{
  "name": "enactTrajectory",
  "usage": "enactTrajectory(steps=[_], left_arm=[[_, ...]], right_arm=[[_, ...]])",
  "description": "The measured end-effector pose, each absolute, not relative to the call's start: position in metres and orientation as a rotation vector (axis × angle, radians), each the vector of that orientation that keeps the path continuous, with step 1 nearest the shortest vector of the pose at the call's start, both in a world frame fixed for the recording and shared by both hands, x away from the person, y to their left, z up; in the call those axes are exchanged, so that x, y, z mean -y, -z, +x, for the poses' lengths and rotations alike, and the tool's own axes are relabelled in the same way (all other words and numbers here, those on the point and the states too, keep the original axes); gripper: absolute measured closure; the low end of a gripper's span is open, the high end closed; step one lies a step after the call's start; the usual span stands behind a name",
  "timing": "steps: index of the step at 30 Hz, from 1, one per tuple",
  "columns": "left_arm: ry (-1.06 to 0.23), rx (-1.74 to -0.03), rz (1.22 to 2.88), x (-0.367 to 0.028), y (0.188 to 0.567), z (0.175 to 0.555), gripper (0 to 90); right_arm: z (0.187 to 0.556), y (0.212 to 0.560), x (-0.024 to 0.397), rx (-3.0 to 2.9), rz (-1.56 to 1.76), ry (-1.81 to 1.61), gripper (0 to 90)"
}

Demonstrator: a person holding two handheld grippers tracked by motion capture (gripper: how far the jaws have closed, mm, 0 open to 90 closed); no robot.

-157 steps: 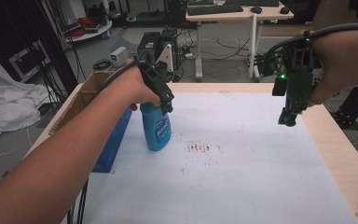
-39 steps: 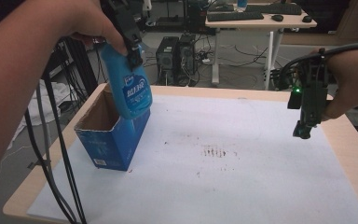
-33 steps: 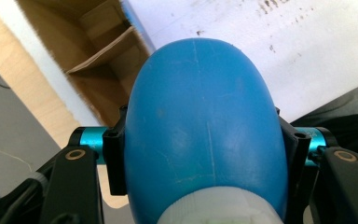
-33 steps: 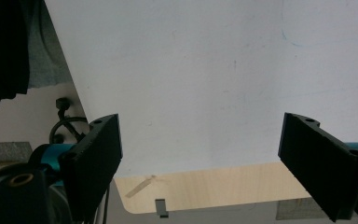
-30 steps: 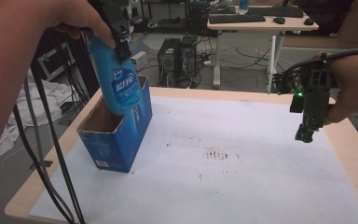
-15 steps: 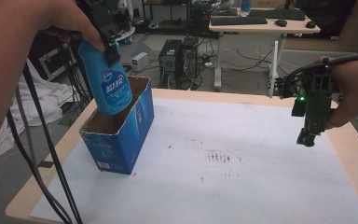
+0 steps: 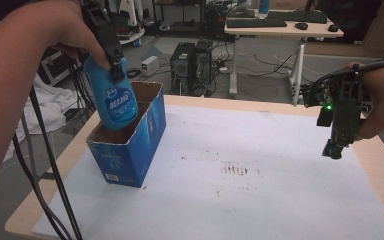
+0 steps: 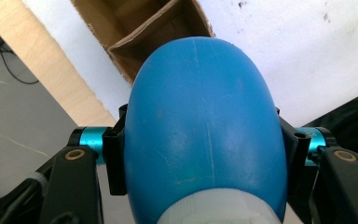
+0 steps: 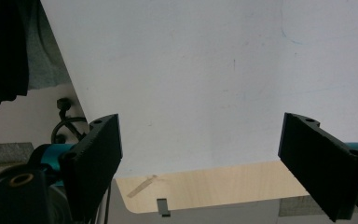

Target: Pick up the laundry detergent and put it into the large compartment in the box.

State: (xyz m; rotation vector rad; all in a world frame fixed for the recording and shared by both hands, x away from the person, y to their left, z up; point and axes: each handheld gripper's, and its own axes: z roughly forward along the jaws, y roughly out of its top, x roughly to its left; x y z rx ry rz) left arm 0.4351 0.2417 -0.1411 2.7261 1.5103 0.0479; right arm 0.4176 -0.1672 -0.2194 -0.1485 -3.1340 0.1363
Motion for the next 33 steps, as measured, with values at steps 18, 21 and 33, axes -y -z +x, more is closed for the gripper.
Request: enactTrajectory(steps=[18, 21, 33], left_arm=[[0.059, -1.406, 2.833, -0.244, 0.213, 0.442, 37.5], [0.079, -1.384, 2.855, -0.244, 0.226, 0.443, 37.4], [0.074, -1.253, 2.933, -0.241, 0.266, 0.443, 37.4]], right_arm=[[0.415, 0.219, 0.168, 3.129, -0.162, -0.137, 12.7], [0.415, 0.218, 0.167, 3.13, -0.165, -0.135, 12.7], [0.416, 0.221, 0.166, 3.127, -0.163, -0.134, 12.7]])
